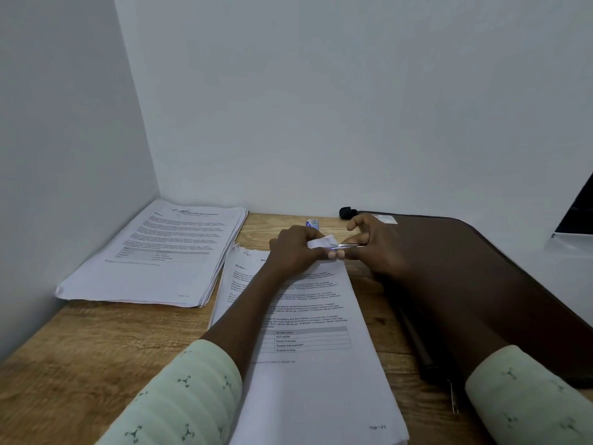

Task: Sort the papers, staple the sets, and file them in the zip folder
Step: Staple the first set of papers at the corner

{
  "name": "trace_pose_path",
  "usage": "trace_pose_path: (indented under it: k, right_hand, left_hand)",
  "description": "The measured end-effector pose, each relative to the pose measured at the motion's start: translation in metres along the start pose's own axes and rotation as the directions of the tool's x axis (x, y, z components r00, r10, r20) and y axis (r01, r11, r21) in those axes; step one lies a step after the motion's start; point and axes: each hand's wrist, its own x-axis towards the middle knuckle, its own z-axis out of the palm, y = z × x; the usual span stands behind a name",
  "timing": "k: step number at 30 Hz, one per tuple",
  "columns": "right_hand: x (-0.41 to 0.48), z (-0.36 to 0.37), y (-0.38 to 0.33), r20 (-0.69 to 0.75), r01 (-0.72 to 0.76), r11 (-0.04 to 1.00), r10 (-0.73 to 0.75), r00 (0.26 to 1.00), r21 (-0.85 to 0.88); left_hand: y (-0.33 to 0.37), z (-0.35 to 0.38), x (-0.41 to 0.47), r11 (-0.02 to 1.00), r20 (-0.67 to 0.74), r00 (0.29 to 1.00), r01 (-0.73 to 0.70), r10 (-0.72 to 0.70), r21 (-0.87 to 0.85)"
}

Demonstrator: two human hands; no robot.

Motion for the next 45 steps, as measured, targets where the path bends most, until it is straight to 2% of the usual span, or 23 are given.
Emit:
trace_pose_path:
  k: [2,7,13,18,22,26,30,36,42,45]
  right_hand:
    - [0.001,0.002,0.002,-0.020,0.001,1.000,-0.002,1.000,-0.013]
    - [-0.002,0.005,0.001,-0.048,0.038,0.999,-0.039,0.998,-0.013]
    - [-0.003,-0.019,-0.003,0.075,0.048,0.973,-0.032,0.997,-0.226]
    - [-0.004,-0.045,-0.009,-0.047,0.074,0.946,-0.093,0.995,-0.317]
    - [-0.002,-0.025,0.003,-0.089,0.024,0.872,-0.077,0.993,-0.489]
    - [0.002,-0.002,0.013,-0.101,0.005,0.871,-0.063,0.993,-0.492]
    - [0.001,0.002,0.012,-0.080,0.013,0.848,-0.065,0.995,-0.530]
    - [-0.002,0.002,0.007,-0.039,0.022,0.840,-0.051,0.998,-0.542]
    - [-0.004,0.004,0.004,-0.026,0.001,0.835,-0.018,1.000,-0.551]
    - [-0.009,0.003,-0.002,-0.142,0.024,0.880,-0.103,0.984,-0.474]
  left_hand:
    - [0.004,0.000,0.001,0.998,-0.004,1.000,-0.003,0.004,0.067]
    - [0.003,0.002,-0.001,0.998,-0.042,0.998,-0.038,0.040,0.047]
    - [-0.009,-0.008,-0.006,0.997,0.067,0.996,-0.047,0.050,-0.058]
    - [-0.011,-0.011,-0.005,0.995,0.006,1.000,-0.027,0.028,-0.094]
    - [-0.008,-0.014,-0.004,0.992,0.032,0.998,-0.043,0.047,-0.118]
    - [-0.003,-0.021,-0.009,0.982,0.044,0.998,-0.038,0.048,-0.187]
    - [0.005,-0.024,-0.012,0.968,0.080,0.997,-0.002,0.023,-0.250]
    - [0.010,-0.028,-0.016,0.945,0.091,0.994,-0.022,0.055,-0.326]
    - [0.008,-0.025,-0.014,0.975,0.077,0.997,-0.003,0.021,-0.224]
    - [0.007,-0.022,-0.012,0.981,0.065,0.998,-0.007,0.020,-0.192]
